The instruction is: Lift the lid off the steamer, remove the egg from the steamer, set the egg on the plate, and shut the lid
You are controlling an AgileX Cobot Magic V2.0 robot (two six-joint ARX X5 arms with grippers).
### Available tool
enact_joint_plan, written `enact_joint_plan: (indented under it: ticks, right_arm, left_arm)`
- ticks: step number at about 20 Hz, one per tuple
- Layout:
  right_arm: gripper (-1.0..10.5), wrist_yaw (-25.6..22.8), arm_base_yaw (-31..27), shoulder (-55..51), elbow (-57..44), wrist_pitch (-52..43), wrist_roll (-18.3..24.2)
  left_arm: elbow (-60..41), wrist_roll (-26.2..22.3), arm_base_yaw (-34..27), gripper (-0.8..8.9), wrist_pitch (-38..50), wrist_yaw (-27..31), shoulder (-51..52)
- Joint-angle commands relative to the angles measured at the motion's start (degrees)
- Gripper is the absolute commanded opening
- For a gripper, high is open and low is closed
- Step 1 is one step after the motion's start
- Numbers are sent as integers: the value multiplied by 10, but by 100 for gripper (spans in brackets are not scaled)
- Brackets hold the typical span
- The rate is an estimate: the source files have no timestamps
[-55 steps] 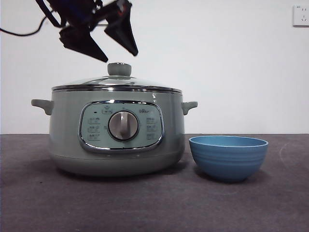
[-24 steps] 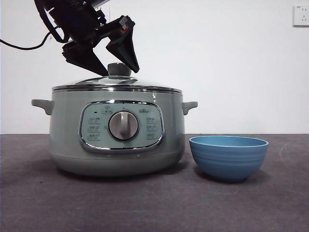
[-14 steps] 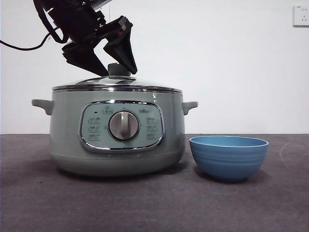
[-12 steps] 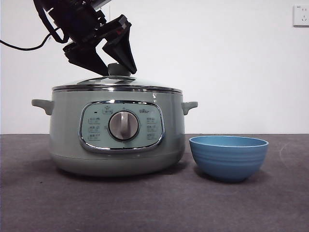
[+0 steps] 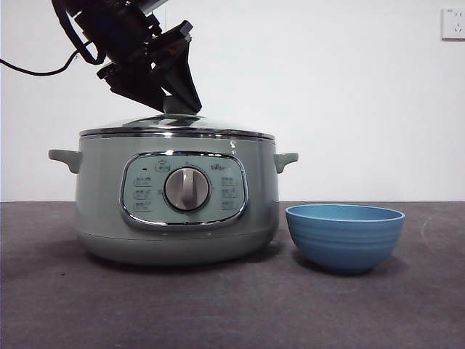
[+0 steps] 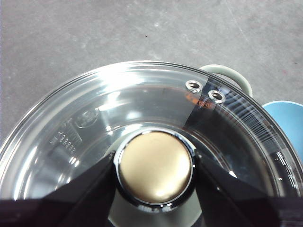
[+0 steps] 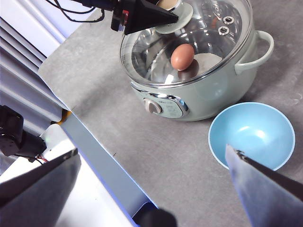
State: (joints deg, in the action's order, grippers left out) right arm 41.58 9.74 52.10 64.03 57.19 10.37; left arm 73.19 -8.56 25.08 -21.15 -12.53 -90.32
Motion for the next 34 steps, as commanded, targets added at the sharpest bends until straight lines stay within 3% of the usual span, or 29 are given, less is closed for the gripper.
enact_joint_plan:
  ticks: [1,14,24,30,34]
  right_arm:
    - [563,1,1,0,2,-3,-5]
    - [563,1,1,0,2,-8,-12]
    - [563,-4,27,43,2,-162,-142]
    - [563,-83,127,147,3,-298,-204]
    - [564,-172,215,259,50,-322,-201]
  left_arm:
    - [1,9,1,-8,24,2,3]
    - [1,30,-1,-8,6,6,135]
    - [1,44,0,-8,-182,80,418]
    - [1,59,0,-8,-296,154,539]
    - [1,60,0,-8,-346,157,586]
